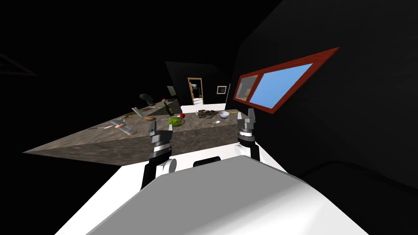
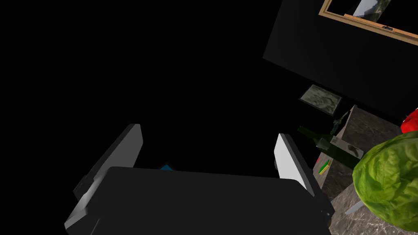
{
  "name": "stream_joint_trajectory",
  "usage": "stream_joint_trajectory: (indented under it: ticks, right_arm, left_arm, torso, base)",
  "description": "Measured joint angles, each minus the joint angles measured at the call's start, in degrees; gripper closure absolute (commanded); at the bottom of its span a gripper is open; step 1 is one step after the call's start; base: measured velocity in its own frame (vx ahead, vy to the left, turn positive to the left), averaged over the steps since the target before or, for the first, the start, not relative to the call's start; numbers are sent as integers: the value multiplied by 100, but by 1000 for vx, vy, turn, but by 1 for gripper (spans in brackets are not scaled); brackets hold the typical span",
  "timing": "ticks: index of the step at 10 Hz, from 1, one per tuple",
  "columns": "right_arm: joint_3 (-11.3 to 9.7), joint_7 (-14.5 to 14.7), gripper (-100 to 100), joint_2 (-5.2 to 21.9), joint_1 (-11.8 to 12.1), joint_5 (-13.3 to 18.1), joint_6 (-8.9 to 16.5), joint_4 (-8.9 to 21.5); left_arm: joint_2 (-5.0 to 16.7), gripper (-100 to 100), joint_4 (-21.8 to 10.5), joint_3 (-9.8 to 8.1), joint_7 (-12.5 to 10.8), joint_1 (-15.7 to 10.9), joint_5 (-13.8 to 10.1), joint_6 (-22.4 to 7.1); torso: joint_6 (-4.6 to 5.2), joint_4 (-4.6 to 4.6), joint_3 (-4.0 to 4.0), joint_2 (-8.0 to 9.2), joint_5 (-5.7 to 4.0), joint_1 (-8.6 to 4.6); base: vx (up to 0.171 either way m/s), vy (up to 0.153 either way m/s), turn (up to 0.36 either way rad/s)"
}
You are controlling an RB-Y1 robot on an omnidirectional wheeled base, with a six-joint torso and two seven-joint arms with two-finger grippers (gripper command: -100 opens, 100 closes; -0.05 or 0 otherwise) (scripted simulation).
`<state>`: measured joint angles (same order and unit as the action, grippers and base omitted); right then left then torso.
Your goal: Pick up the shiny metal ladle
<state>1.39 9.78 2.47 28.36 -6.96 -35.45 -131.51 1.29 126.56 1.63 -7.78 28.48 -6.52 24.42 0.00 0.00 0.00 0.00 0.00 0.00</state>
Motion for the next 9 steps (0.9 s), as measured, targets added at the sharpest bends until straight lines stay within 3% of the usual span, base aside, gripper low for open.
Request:
stream_joint_trajectory:
  ticks: [1,9]
  right_arm:
    - [-13,2,-100,29,4,12,-6,2]
    - [-616,153,-100,1343,-40,698,-298,275]
  left_arm:
    - [0,0,0,0,0,0,0,0]
    - [-1,0,0,2,0,-2,0,0]
  torso:
    - [0,1,2,3,0,2]
    - [-3,9,24,42,9,40]
  base:
    - [-68,56,162]
    - [-97,92,174]
